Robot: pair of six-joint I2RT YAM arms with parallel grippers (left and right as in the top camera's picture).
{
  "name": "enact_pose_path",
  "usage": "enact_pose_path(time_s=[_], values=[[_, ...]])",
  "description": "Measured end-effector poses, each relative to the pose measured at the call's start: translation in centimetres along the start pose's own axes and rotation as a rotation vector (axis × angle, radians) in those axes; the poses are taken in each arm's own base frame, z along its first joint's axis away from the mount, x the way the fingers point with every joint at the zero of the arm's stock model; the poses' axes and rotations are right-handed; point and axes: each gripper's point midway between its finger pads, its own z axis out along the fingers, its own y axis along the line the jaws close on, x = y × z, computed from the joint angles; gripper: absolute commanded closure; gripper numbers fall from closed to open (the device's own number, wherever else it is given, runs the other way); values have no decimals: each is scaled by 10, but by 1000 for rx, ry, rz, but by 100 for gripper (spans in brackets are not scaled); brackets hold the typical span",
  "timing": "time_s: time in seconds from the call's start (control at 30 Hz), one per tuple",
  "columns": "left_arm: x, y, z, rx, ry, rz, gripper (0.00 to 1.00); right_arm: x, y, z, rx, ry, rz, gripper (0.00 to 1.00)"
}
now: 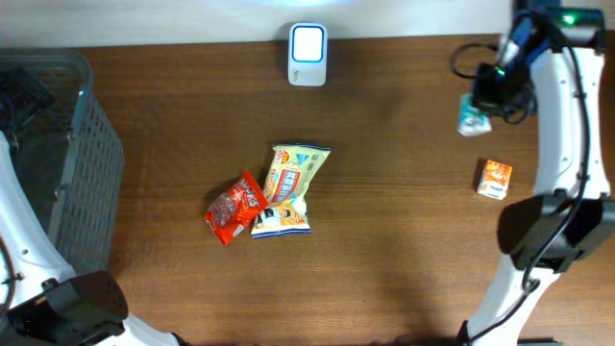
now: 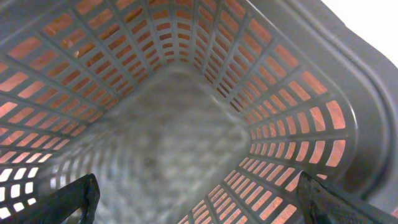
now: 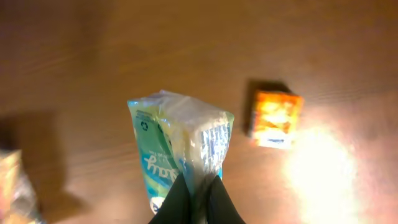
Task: Scan the item barcode
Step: 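Place the green pack beside the orange pack and release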
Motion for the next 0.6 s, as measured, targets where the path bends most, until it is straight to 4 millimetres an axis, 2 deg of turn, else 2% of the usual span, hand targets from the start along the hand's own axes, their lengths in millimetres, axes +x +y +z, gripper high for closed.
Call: enact_pose_path(time_s=[0.07, 0.13, 0.2, 0.27, 0.3, 0.5, 0.6], values=[[0, 0, 0, 1, -1, 0, 1, 3, -29, 31, 25, 52, 76, 96], [0, 0, 0, 0, 1, 0, 1, 10, -49, 64, 35, 96, 121, 95], [0, 0, 0, 0, 0, 0, 1, 19, -63, 91, 42, 133, 153, 77], [0, 0, 0, 0, 0, 0, 1, 30, -72, 111, 48, 169, 178, 64], [0, 0, 0, 0, 0, 0, 0, 37, -79, 120, 51, 188, 193, 61], [0, 0, 0, 0, 0, 0, 1, 41, -86, 124, 53, 201, 208, 57], [0, 0, 0, 0, 0, 0, 1, 49, -85, 109, 58, 246, 208, 57]])
